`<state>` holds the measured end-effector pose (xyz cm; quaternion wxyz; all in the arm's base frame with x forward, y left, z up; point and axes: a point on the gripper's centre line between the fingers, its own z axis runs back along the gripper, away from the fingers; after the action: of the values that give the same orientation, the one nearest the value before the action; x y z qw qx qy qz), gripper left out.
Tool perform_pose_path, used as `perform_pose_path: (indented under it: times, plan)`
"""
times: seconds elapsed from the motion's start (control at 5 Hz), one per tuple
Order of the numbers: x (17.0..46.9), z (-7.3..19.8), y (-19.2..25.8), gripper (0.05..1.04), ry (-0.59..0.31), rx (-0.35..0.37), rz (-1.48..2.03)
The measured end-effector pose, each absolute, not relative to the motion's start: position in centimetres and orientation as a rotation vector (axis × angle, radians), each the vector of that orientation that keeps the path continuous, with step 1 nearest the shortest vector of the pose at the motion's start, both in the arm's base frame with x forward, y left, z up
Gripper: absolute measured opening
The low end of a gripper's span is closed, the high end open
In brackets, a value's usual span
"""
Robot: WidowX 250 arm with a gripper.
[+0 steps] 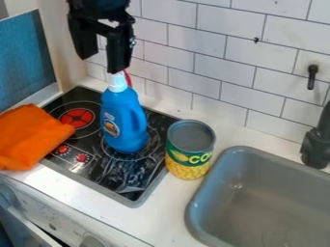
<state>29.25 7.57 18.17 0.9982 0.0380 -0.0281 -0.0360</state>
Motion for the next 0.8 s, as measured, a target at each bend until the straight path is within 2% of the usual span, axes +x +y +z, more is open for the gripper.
perform_pose_path:
  times: [0.6, 0.8]
  plan:
    - [30.4, 15.1, 7.4, 1.007, -0.001, 0.047, -0.07]
    - [30.7, 14.5, 7.4, 0.957, 0.011, 0.044, -0.063]
